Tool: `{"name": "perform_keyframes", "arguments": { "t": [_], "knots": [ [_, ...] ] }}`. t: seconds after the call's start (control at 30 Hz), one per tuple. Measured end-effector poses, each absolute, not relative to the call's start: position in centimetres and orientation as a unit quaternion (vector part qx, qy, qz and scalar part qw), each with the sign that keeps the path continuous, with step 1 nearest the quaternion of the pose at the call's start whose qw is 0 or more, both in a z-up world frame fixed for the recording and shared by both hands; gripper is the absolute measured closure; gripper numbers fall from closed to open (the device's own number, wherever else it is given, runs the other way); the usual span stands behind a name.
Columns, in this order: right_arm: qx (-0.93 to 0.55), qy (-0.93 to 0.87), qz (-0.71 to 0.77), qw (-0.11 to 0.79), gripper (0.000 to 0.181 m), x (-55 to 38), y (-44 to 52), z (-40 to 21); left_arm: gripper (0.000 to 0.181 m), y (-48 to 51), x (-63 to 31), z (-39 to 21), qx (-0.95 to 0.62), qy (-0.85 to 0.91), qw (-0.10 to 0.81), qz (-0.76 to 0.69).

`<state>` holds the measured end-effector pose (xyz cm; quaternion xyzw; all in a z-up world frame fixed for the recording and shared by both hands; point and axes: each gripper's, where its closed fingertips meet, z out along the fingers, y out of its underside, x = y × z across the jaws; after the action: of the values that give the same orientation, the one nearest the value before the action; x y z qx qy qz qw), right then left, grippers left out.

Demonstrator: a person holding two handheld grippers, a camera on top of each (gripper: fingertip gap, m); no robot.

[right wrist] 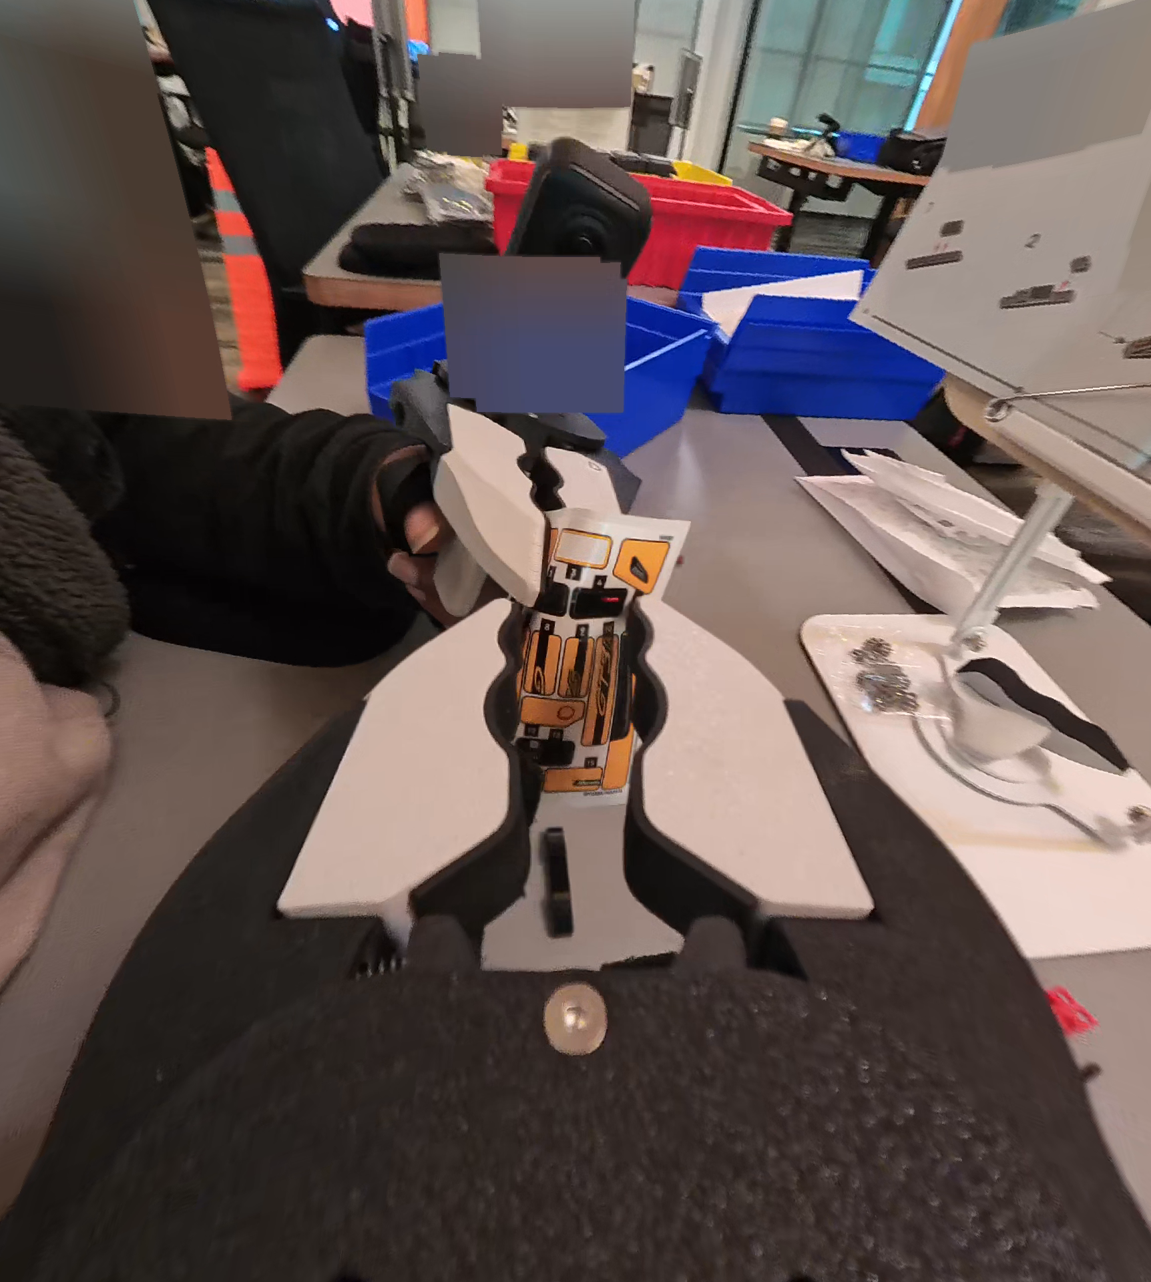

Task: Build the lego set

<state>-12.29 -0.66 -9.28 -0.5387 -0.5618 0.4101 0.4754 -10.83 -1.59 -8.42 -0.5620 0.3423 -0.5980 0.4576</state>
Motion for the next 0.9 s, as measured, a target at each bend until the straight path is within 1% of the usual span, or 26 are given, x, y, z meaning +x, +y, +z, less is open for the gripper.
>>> {"name": "perform_keyframes", "arguments": {
  "t": [0.3, 0.6, 0.7, 0.83, 0.9],
  "knots": [
    [-0.526, -0.564, 0.432, 0.468, 0.165, -12.10, -1.14, -8.99, 0.181, -1.75, -11.08, -8.35, -0.551, 0.360, 0.471, -0.587],
    [-0.527, -0.555, 0.450, 0.459, 0.170, -11.79, -0.94, -8.88, 0.181, -1.54, -11.13, -8.73, -0.557, 0.369, 0.479, -0.568],
    [-0.532, -0.543, 0.464, 0.455, 0.176, -11.46, -0.63, -8.57, 0.181, -1.47, -11.05, -8.98, -0.562, 0.376, 0.483, -0.556],
    [-0.536, -0.548, 0.456, 0.451, 0.177, -11.48, -0.55, -8.94, 0.181, -1.55, -10.95, -9.11, -0.562, 0.383, 0.487, -0.548],
    [-0.539, -0.549, 0.451, 0.453, 0.173, -11.47, -0.39, -9.06, 0.181, -1.59, -10.93, -9.13, -0.562, 0.385, 0.489, -0.545]
  ]
}}
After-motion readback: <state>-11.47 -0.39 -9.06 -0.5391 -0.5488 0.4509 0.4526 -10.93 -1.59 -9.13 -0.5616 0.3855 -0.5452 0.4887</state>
